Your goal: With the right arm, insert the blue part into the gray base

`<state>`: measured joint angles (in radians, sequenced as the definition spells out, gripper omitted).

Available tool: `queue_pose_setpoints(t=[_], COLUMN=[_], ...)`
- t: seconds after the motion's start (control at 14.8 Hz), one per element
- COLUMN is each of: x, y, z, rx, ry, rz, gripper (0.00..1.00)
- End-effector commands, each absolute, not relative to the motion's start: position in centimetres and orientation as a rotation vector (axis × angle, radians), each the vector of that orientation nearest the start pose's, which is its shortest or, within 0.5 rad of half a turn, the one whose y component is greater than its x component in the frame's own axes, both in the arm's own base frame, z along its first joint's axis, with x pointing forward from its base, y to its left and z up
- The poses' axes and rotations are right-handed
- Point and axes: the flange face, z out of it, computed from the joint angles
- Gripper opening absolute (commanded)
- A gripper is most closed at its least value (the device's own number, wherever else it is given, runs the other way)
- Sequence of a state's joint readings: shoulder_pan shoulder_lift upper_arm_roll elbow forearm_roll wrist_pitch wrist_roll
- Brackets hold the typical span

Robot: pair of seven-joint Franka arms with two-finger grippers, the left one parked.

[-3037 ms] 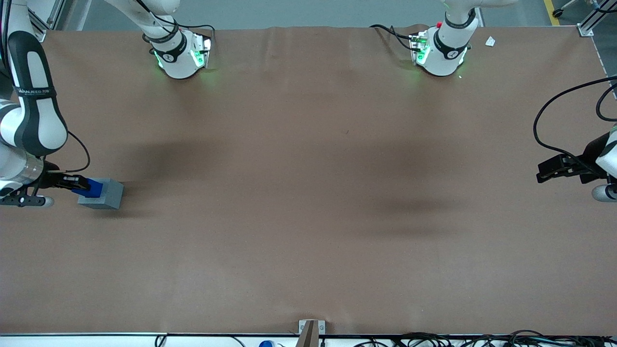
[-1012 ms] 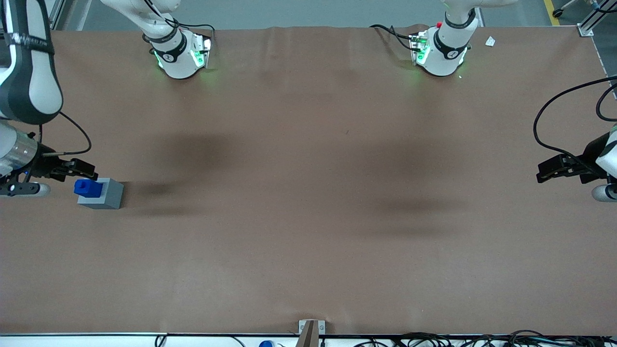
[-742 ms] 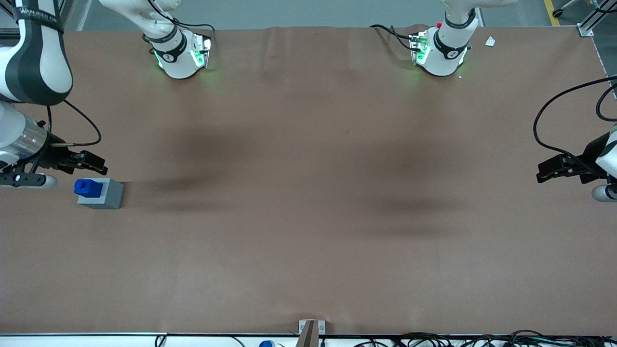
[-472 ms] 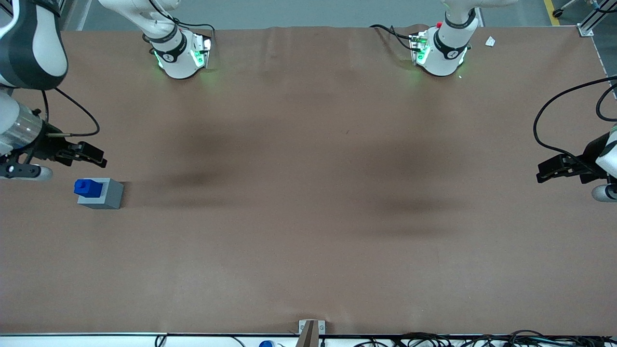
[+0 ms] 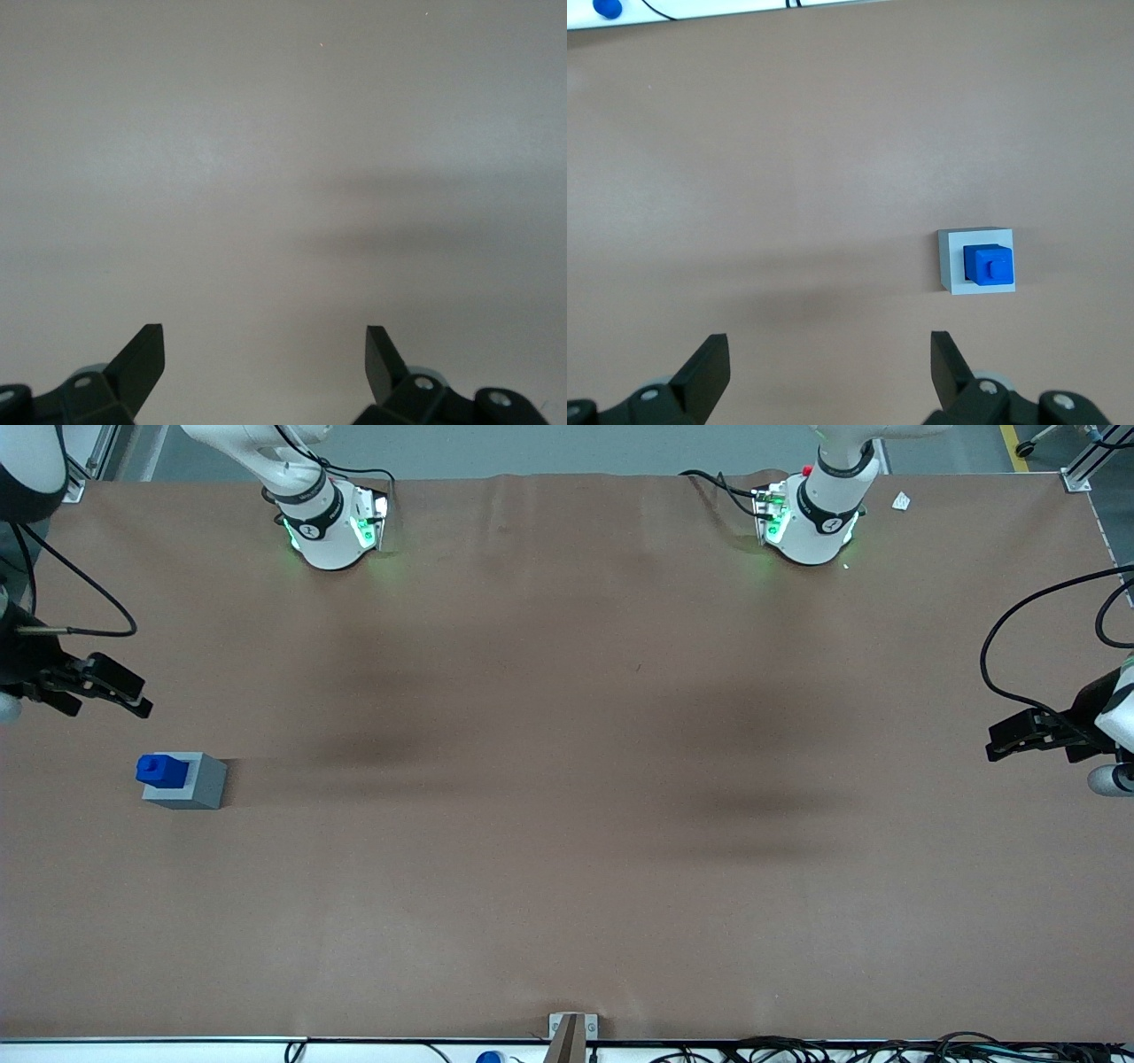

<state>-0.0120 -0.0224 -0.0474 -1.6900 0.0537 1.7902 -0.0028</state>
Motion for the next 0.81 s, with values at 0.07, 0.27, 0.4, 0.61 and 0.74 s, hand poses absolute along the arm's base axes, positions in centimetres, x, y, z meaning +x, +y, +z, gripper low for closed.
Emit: queue_pose_setpoints(t=[0.07,0.27,0.4,0.61,0.74], x=[55.9,55.5,55.5,55.1,55.1], y=[-2.5,-2.8,-2.8,-2.5,-2.5], z=[63.6,65.2,65.5,65.8,65.7], rx=[-3.085,-3.084,-3.089,-3.092,-3.093], ry=[0.11,0.12,0.12,0.108,0.108], rz=[-0.205,-0.186,-0.189,-0.144,-0.141], gripper=[1.0,1.0,1.0,1.0,1.0])
